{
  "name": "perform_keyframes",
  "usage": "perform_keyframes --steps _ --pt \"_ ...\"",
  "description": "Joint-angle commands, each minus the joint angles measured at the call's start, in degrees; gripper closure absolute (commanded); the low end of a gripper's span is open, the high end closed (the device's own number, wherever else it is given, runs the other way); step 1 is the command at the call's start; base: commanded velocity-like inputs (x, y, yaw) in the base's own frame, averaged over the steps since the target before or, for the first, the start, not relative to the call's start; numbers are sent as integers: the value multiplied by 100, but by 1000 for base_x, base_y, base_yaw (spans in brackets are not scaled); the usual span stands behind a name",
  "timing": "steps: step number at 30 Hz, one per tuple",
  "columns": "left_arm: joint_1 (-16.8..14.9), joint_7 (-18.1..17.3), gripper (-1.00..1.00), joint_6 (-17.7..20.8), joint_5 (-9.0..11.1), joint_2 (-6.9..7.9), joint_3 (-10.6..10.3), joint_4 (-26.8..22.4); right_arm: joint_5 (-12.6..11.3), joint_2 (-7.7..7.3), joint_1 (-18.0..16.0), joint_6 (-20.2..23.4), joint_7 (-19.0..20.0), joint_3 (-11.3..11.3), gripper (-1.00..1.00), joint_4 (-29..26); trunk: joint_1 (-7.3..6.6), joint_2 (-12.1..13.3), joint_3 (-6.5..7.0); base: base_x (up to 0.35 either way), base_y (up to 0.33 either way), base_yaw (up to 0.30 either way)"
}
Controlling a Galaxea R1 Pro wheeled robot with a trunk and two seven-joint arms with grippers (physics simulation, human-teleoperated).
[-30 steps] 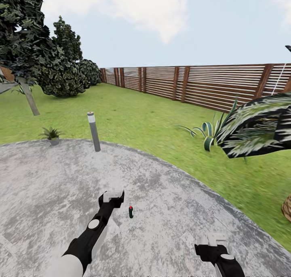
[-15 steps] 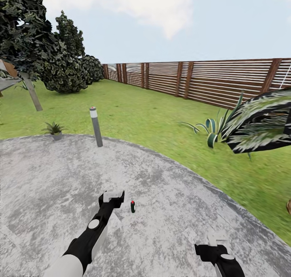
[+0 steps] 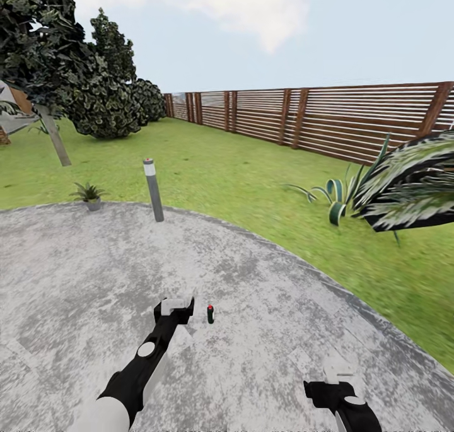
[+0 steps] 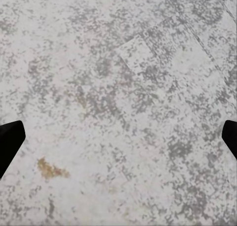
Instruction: Pick up the pesticide atomizer in the garden and spray insectifuge to fully cover both potted plants in the garden.
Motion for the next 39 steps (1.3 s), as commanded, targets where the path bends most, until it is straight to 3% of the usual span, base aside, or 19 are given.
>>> perform_keyframes --steps 1,26,39 --pt "-4 -1 -100 -18 24 2 -12 2 50 0 -2 34 5 2 -100 -8 22 -44 -33 0 0 -30" --pt "-4 -1 -100 -18 24 2 -12 2 52 0 -2 34 5 -5 -100 -8 571 -1047 -657 0 0 -46" --pt "-4 -1 -100 -23 24 2 -3 4 53 0 -2 34 5 -7 -100 -12 571 -1047 -765 5 0 -16"
